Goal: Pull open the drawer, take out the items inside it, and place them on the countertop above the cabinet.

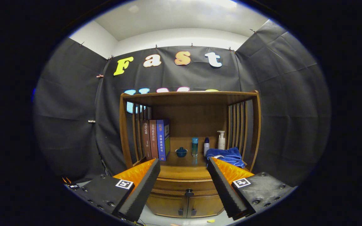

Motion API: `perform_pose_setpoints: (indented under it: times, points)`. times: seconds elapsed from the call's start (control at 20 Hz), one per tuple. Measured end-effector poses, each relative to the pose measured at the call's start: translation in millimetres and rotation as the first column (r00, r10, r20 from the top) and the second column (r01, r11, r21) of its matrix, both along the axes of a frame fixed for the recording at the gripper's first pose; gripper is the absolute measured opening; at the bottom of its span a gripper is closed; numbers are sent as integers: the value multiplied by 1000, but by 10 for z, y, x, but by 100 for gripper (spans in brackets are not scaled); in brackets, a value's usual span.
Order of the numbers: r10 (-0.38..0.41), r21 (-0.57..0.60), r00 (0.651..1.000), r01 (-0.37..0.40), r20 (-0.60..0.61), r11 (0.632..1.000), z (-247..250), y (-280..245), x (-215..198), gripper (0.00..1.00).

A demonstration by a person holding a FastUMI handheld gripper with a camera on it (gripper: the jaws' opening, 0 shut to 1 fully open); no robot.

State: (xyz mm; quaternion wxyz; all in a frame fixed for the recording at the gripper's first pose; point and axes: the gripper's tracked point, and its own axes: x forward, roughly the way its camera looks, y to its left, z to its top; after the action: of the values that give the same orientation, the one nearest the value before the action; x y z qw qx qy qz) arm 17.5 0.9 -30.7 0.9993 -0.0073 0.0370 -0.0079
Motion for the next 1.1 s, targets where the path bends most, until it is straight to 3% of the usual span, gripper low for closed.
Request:
perform_pose_setpoints:
  times: [0.6,1.1]
  points:
    - [-5,47,991,11,-137,999,-909,-156,499,99]
    - [-19,58,936,42,-352,997,-2105,-326,1050,100]
